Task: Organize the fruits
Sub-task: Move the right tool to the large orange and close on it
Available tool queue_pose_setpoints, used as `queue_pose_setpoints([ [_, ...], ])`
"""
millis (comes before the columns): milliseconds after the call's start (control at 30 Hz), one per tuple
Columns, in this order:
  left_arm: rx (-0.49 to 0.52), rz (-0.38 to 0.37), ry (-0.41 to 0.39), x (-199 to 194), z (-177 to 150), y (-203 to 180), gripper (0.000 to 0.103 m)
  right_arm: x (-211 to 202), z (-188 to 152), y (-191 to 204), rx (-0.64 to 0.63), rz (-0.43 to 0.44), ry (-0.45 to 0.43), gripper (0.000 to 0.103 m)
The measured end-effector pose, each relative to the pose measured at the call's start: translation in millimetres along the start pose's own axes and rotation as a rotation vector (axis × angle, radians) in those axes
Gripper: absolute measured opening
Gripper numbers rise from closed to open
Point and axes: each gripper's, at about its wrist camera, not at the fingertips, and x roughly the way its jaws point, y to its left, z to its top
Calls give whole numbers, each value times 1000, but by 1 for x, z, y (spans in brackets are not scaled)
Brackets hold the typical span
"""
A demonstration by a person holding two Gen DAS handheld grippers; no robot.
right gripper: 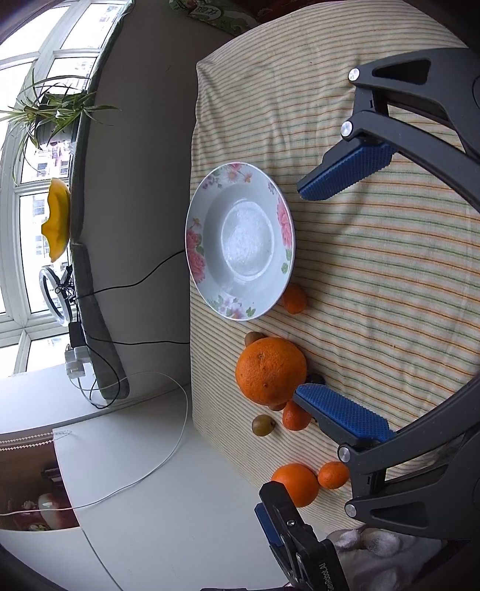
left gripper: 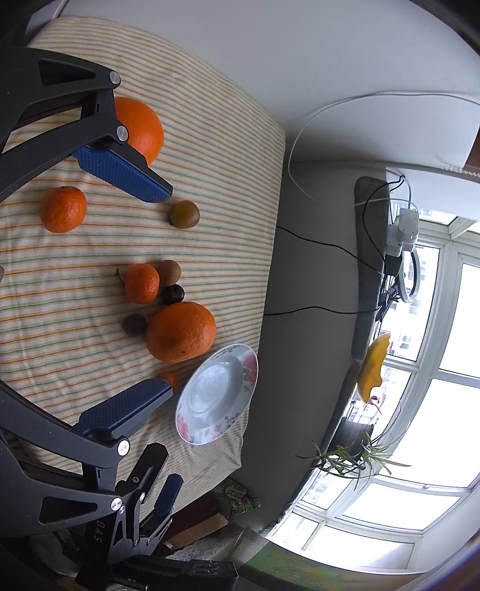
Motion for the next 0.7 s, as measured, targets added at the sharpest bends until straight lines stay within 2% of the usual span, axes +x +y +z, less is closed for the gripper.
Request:
queue_pose_setpoints([
  [300,-22,-104,65,23,7,0,89,27,-1,22,-55,132,48,97],
  [433,-20,-139,94,32,9,-1,84,45,-2,27,-63,188,94,87],
  [600,-24,-179,136,47,15,-1,76,68,0,27,-47,223,133,86],
  [700,-22,-201,160,54,16,-2,75,81,2,24,-19,252,158,81],
])
